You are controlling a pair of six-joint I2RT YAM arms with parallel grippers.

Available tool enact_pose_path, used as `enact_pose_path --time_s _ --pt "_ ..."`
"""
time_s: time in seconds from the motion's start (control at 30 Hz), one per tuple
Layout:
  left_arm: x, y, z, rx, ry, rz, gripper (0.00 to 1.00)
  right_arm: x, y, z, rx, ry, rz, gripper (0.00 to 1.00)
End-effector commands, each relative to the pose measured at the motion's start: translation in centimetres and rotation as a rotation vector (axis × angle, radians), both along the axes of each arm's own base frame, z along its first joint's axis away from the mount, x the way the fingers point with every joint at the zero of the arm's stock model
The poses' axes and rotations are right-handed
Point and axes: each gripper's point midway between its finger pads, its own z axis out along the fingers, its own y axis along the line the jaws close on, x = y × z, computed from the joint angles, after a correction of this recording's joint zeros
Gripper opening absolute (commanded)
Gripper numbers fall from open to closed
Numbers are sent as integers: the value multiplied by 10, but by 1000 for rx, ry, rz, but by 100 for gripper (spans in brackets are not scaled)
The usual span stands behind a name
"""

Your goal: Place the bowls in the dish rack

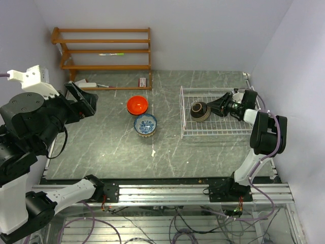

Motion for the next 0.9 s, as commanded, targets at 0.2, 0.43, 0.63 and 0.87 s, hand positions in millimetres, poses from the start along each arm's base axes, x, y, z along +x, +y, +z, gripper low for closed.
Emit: enact_pose_path --time_s 0.2,0.43,0.63,0.87 --pt "-7 1 6 -30 -31 -17 99 -7 -19 -24 -240 120 -42 49" --pt "-11 3 8 -37 -40 -20 99 -6 -31 -16 -334 129 -72 53" --pt "-17 8 9 -45 -48 -16 99 -9 -40 -2 -409 129 -87 59" --pt "-21 10 7 -45 -47 -25 99 -18 -37 45 -615 78 -90 64"
